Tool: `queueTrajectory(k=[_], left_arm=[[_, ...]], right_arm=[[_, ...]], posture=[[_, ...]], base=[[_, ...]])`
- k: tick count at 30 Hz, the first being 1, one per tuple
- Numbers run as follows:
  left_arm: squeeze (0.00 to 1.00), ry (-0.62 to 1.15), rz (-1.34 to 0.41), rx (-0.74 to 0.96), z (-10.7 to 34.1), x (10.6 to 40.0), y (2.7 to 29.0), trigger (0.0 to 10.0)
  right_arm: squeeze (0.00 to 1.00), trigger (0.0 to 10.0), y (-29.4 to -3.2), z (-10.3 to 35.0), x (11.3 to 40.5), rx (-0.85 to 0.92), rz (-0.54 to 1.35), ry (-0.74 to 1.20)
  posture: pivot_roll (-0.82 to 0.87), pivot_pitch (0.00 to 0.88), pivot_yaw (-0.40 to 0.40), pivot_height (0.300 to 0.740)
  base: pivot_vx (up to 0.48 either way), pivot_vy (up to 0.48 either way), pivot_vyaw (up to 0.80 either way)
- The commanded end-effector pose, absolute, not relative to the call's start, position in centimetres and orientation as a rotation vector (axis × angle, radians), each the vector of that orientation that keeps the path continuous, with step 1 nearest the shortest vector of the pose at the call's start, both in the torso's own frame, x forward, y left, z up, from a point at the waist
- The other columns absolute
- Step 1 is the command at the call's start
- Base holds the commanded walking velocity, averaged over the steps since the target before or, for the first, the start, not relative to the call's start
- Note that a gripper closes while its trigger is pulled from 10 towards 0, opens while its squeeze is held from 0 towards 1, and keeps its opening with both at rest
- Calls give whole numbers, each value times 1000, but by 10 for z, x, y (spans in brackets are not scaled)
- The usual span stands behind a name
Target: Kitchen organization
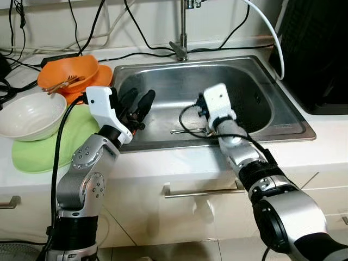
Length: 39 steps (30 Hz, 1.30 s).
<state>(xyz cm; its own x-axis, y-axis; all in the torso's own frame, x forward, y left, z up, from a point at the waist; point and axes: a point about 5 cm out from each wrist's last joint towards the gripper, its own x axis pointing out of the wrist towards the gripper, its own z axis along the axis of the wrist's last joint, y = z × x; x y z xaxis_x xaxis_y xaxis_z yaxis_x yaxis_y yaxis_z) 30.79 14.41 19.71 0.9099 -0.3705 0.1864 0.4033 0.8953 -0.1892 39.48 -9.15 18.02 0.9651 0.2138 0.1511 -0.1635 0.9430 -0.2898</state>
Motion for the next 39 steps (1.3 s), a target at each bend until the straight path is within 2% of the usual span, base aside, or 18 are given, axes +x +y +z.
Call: queueTrajectory(k=[1,5,11,14,16,18,30,39], left_arm=[[0,-142,-384,-195,195,309,146,10000],[0,-152,-357,-162,196,310,150,10000],[0,-227,-207,-17,212,312,175,10000],[0,-252,-76,85,219,313,199,10000],[0,-258,-54,107,221,313,203,10000],[0,-197,69,310,224,315,227,10000],[0,14,126,548,221,317,251,10000],[0,133,121,553,227,306,243,10000]], right_arm=[[0,10000,-85,201,396,-214,230,-260],[0,10000,-85,208,394,-173,261,-282],[0,10000,-88,205,381,-9,342,-283],[0,10000,-89,179,374,-4,376,-209],[0,10000,-89,171,372,-8,376,-185],[0,10000,-89,140,362,30,368,-78],[0,10000,-88,135,356,51,358,-43],[0,10000,-89,135,356,43,353,-29]], posture=[[181,0,91,740],[176,0,89,740],[176,0,89,740],[181,6,89,740],[184,9,89,740],[199,22,91,740],[208,38,106,740],[226,49,108,740]], base=[[0,0,0],[0,0,0],[0,0,0],[0,0,0],[0,0,0],[0,0,0],[0,0,0],[0,0,0]])
